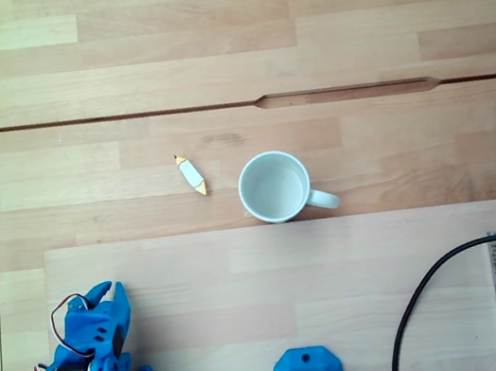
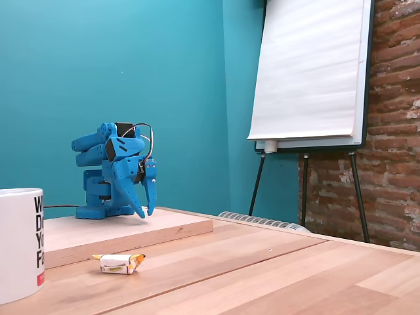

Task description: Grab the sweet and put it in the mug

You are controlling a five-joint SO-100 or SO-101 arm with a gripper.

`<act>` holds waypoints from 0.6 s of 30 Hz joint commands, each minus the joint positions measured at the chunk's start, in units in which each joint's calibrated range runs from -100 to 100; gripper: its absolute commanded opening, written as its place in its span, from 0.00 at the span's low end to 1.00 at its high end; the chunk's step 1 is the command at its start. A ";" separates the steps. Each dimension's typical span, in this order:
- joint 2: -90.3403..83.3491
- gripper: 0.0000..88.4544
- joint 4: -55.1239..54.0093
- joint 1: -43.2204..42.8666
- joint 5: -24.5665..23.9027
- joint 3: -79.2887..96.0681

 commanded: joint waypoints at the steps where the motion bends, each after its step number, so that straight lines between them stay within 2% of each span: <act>1: -0.40 0.04 -0.11 0.04 -0.05 0.90; 18: 0.03 0.04 -0.03 -1.20 0.44 0.90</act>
